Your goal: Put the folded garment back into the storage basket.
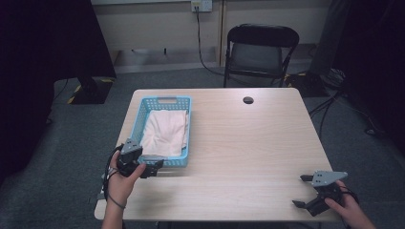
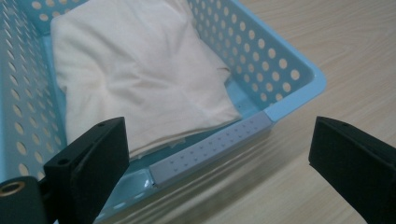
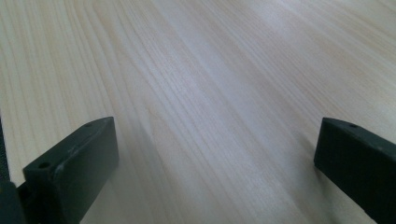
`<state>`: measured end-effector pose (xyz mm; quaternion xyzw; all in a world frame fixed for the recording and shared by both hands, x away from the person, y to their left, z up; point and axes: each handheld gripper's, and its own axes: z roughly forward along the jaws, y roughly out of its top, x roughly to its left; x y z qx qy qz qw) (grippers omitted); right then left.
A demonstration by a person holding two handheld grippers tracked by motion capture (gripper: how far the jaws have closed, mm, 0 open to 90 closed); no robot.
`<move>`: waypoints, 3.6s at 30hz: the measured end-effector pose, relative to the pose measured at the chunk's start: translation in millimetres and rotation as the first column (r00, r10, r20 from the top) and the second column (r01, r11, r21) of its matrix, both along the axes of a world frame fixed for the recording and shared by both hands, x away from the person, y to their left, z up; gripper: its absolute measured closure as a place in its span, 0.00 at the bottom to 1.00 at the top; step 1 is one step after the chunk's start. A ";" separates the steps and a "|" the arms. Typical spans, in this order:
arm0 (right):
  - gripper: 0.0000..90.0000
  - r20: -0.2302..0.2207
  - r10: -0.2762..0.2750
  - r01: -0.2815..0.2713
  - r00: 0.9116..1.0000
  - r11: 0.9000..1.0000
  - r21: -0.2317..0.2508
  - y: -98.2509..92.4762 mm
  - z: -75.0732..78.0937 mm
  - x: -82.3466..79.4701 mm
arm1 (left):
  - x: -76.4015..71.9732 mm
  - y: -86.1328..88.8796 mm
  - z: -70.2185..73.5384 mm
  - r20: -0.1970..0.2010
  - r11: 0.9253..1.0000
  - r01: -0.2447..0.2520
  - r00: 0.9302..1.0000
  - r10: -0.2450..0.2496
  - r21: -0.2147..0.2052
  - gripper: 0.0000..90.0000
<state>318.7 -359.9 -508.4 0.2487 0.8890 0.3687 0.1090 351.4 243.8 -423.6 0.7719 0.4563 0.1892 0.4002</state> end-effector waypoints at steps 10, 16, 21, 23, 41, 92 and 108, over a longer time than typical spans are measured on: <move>0.00 0.000 0.000 0.000 1.000 1.000 0.000 0.0 0.0 0.0 | -4.3 5.3 -2.1 0.014 1.000 -0.011 1.000 0.011 -0.005 0.05; 0.00 0.000 0.000 0.000 1.000 1.000 0.000 0.0 0.0 0.0 | -7.7 10.3 -3.9 0.016 1.000 -0.018 1.000 0.018 -0.004 0.05; 0.00 0.000 0.000 0.000 1.000 1.000 0.000 0.0 0.0 0.0 | -8.8 15.7 -6.7 0.016 1.000 -0.030 0.999 0.030 -0.007 0.05; 0.00 0.000 0.000 0.000 1.000 1.000 0.000 0.0 0.0 0.0 | -9.5 17.0 -8.3 0.013 1.000 -0.023 1.000 0.024 -0.014 0.05; 0.00 0.000 0.000 0.000 1.000 1.000 0.000 0.0 0.0 0.0 | -15.1 26.3 -8.3 0.038 1.000 -0.028 0.999 0.028 0.008 0.05; 0.00 0.000 0.000 0.000 1.000 1.000 0.000 0.0 0.0 0.0 | -18.6 49.8 -25.5 0.022 0.998 -0.069 0.997 0.069 0.014 0.03; 0.00 0.000 0.000 0.000 1.000 1.000 0.000 0.0 0.0 -0.1 | -17.9 58.0 -36.5 -0.008 0.996 -0.089 0.996 0.089 0.000 0.04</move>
